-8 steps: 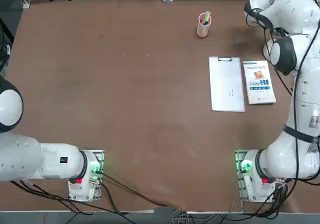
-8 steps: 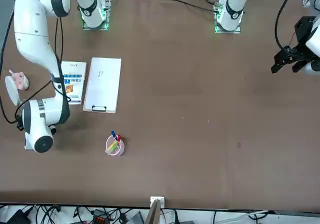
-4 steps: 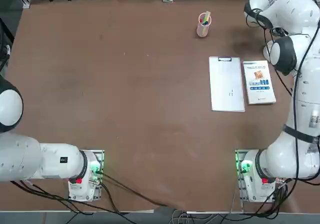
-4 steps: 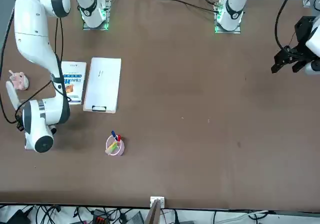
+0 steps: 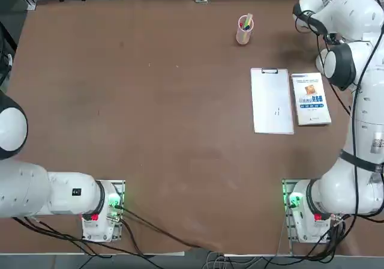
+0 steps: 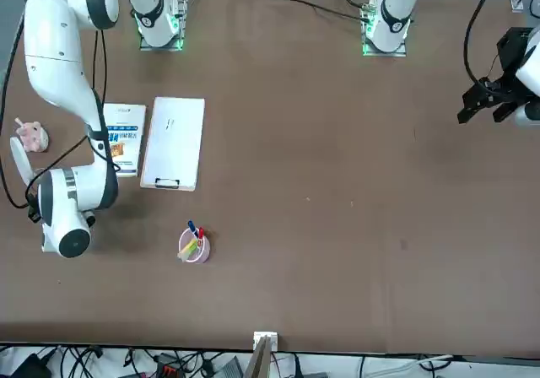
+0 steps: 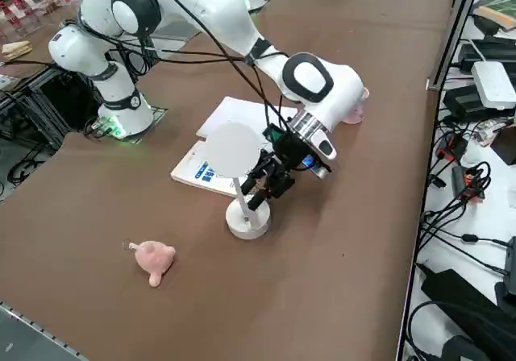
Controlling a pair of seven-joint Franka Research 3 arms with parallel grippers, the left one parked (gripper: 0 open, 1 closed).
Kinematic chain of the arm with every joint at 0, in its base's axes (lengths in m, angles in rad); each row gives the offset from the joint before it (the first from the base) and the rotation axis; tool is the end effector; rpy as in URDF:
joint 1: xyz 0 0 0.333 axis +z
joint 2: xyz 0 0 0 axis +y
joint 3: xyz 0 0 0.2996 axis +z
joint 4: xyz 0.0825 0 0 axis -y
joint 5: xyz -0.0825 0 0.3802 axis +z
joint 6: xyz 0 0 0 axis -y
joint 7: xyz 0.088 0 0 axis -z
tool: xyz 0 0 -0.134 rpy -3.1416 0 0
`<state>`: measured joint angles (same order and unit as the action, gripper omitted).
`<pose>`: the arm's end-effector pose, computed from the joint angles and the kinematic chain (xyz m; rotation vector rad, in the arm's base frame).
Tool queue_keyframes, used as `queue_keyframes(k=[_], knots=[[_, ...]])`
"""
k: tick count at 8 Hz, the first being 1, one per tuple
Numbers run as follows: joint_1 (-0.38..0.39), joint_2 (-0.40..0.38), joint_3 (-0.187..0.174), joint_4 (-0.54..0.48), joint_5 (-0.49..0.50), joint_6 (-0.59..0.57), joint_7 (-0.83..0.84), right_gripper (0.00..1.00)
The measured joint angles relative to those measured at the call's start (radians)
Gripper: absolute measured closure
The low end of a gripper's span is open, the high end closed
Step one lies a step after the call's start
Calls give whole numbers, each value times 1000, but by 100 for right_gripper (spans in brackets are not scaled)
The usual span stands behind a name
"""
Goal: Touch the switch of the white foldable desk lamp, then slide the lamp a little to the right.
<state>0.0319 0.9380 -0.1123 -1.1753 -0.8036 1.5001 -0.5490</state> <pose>0.6716 -0.1360 0.2061 2.1317 0.7731 -1.0223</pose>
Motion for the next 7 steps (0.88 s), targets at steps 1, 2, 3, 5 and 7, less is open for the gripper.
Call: queue_keyframes(k=[1,2,3,5,7], knots=[[9,0,0,5,-19,0,0,24],[24,-1,1,10,-29,-1,0,9],[47,-3,1,16,-33,-2,0,8],[121,-25,5,30,-36,-5,-11,2],[221,-69,11,42,-27,-16,-8,2]])
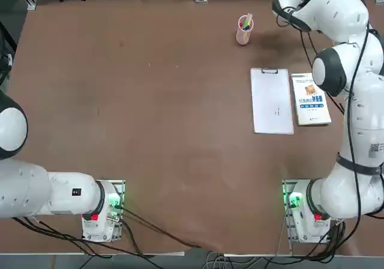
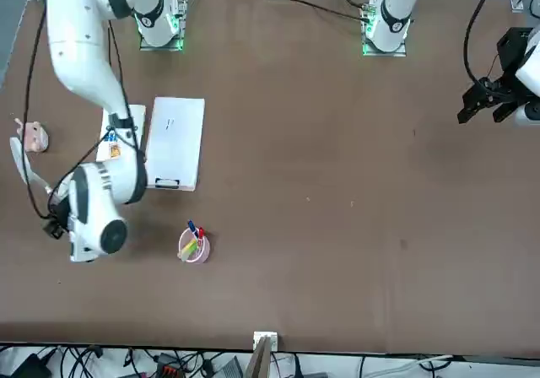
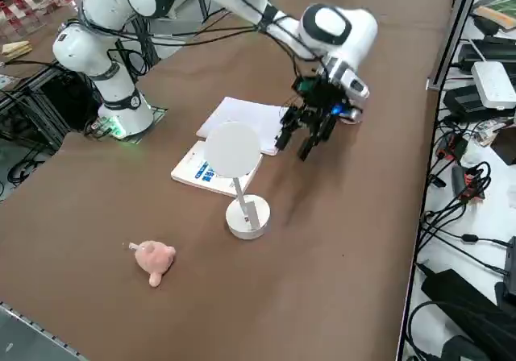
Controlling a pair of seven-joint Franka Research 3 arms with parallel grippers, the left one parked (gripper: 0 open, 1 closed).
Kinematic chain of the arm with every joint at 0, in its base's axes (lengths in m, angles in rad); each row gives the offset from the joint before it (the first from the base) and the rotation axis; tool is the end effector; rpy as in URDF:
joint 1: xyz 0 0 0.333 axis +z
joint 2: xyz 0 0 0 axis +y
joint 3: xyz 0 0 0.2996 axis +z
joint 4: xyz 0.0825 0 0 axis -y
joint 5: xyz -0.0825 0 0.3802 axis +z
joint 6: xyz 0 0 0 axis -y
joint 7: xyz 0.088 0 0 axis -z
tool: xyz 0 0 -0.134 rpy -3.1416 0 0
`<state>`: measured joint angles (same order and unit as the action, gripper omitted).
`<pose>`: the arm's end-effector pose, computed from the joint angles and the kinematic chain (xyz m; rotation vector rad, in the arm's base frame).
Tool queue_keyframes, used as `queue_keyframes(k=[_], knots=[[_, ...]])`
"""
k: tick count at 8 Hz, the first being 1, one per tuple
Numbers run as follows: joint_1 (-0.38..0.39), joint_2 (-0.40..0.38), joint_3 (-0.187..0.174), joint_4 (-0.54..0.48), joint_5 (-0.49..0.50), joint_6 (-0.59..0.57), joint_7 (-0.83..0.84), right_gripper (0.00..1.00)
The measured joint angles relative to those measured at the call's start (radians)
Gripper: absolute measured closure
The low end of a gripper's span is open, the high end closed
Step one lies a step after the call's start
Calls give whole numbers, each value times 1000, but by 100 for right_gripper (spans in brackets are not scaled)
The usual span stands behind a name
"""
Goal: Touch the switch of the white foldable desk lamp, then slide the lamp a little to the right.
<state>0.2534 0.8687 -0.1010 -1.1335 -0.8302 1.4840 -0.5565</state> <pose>0.6996 0.0219 0.2711 2.0107 0.9485 -0.7934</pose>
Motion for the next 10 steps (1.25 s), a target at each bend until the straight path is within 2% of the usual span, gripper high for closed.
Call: queue_keyframes(k=[2,4,7,10], knots=[[97,-91,2,15,86,-60,49,2],[162,-219,3,18,207,-137,115,2],[181,-441,3,-24,438,-198,206,0],[178,-665,-5,-118,600,-213,287,0]])
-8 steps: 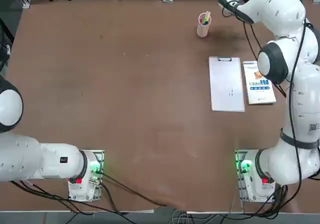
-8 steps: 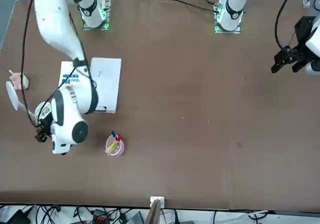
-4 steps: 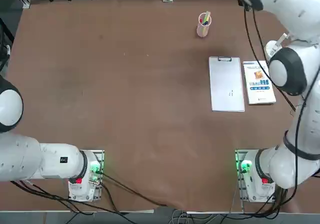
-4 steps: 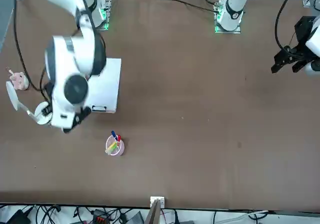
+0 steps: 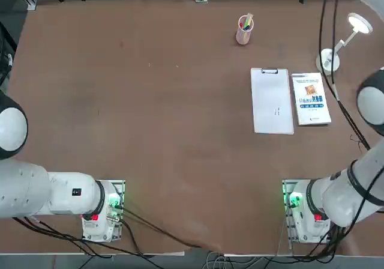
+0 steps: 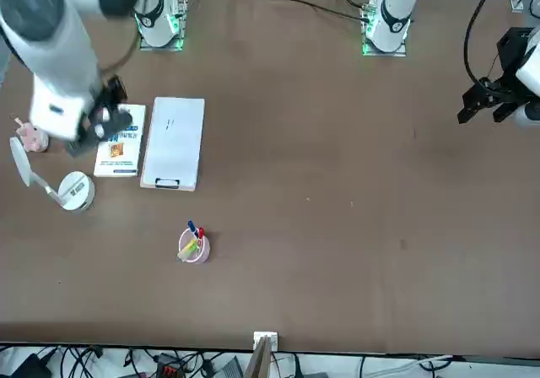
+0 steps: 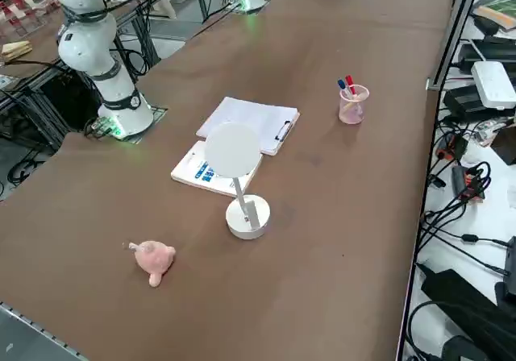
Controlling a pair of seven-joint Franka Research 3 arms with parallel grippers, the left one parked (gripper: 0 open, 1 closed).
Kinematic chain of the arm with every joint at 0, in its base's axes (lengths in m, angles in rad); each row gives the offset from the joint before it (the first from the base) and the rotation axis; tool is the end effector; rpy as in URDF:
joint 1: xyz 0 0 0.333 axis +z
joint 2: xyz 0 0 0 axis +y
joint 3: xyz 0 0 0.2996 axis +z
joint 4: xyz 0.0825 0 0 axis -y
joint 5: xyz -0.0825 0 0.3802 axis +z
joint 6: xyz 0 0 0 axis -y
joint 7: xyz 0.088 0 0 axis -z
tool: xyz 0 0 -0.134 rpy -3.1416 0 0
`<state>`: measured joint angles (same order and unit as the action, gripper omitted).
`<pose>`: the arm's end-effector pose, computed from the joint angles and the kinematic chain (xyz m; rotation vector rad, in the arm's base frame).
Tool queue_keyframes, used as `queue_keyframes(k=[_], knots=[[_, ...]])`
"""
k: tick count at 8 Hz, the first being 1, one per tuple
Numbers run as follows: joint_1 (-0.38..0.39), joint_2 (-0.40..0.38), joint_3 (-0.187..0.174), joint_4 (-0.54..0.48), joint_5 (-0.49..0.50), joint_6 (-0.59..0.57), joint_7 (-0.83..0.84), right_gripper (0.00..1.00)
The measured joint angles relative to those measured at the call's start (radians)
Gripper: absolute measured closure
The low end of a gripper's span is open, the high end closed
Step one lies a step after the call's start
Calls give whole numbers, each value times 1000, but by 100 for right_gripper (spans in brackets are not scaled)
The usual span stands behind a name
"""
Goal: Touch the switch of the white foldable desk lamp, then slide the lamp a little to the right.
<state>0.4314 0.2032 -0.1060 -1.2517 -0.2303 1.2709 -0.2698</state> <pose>0.5498 0.1556 0.5932 2.7717 0.7780 -0.2530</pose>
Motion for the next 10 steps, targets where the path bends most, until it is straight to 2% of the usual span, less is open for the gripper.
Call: queue_keyframes(k=[2,3,4,5,6,7,8,10], knots=[[-13,-106,-4,-55,142,30,168,0],[-23,-132,1,-67,162,49,215,0],[-67,-143,31,-72,167,56,235,0],[-155,-145,103,-74,169,57,252,0],[-235,-145,159,-77,169,80,272,0],[-286,-145,177,-79,170,114,278,0],[-313,-144,181,-82,172,134,288,0],[-324,-126,182,-91,174,155,367,0]])
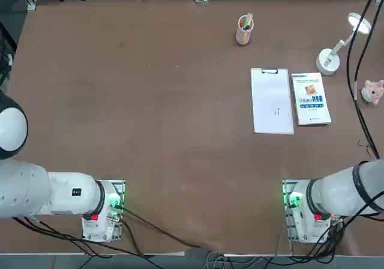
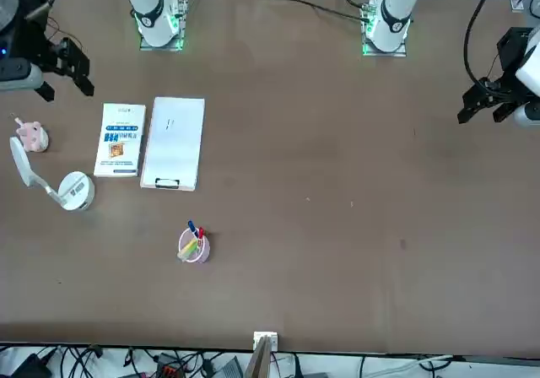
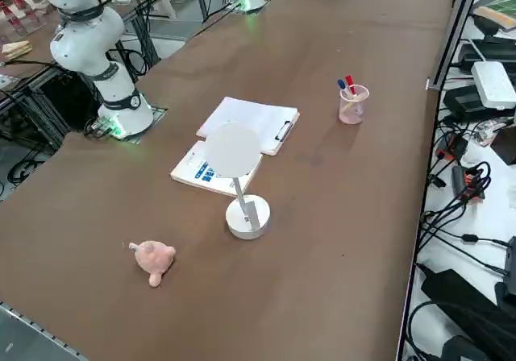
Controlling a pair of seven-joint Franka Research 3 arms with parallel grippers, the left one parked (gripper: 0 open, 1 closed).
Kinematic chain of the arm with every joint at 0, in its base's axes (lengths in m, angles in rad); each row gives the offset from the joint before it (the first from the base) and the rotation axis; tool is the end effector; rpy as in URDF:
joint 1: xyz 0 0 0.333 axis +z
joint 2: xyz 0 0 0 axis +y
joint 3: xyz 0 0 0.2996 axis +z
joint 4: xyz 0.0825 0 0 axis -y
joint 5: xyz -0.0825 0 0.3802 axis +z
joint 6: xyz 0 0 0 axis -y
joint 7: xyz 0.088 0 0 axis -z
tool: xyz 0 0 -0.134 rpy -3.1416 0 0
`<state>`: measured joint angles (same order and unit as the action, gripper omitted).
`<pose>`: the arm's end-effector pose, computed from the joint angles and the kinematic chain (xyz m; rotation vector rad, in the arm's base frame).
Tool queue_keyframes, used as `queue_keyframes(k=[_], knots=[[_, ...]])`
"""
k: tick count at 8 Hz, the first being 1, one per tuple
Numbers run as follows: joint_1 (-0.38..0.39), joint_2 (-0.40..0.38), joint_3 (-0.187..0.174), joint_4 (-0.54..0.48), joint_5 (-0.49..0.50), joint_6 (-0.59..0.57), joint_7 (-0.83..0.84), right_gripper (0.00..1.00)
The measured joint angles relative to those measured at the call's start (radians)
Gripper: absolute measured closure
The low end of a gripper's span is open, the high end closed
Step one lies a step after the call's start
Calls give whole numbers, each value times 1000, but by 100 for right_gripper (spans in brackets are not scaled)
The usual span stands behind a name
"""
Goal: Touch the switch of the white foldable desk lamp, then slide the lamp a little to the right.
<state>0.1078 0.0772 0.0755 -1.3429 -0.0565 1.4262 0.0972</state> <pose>0.5501 0.0917 0.6308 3.0905 0.1199 0.0205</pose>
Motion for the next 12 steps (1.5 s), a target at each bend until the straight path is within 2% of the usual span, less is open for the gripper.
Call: queue_keyframes(k=[1,4,7,10,12], knots=[[0,18,2,-4,0,5,54,0],[-3,33,0,-16,5,-12,78,0],[-17,4,-36,-92,46,-5,84,0],[-56,-10,-59,-110,49,-2,61,0],[-66,-9,-62,-119,49,-2,44,0]])
